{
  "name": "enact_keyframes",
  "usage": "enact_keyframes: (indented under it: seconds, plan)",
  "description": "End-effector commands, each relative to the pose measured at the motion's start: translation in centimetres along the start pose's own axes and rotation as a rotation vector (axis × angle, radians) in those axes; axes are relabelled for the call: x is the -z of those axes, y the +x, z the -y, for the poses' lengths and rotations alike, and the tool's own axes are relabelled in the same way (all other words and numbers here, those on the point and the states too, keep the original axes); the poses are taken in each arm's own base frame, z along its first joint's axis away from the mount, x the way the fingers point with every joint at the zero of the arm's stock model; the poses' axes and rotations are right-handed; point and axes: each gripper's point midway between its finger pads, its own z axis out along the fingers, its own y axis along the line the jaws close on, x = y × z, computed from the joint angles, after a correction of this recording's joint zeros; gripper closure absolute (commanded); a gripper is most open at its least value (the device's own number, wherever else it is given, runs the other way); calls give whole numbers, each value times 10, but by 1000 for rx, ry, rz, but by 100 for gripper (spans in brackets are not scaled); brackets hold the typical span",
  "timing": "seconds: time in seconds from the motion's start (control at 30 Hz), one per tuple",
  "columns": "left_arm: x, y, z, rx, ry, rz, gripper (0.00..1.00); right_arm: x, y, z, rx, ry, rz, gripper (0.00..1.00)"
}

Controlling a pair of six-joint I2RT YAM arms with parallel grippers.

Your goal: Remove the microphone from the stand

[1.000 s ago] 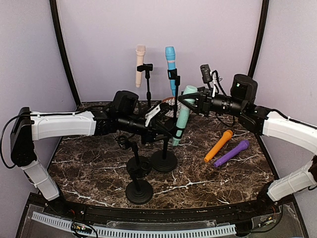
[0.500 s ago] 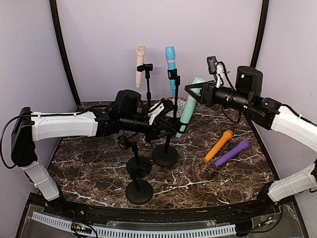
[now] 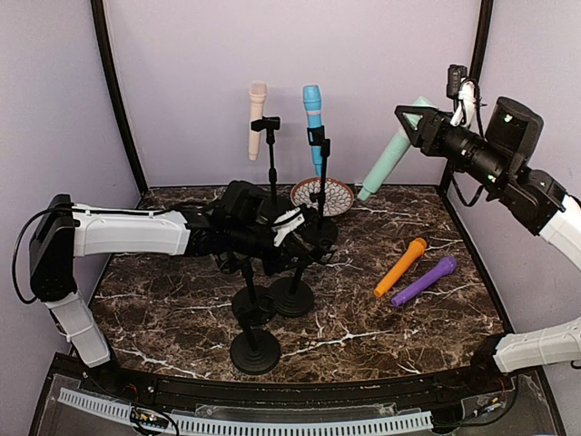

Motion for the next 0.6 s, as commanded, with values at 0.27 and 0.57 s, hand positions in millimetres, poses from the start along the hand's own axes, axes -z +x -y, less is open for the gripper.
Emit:
enact_keyframes:
  seconds: [0.27,0.57]
  plan:
    - [18,-36,3,25,-17,175,100,40,94,110,-72,400,-288,87]
    - [14,-44,4,46,8,213,100,87,166,190,-394,554,-420,85]
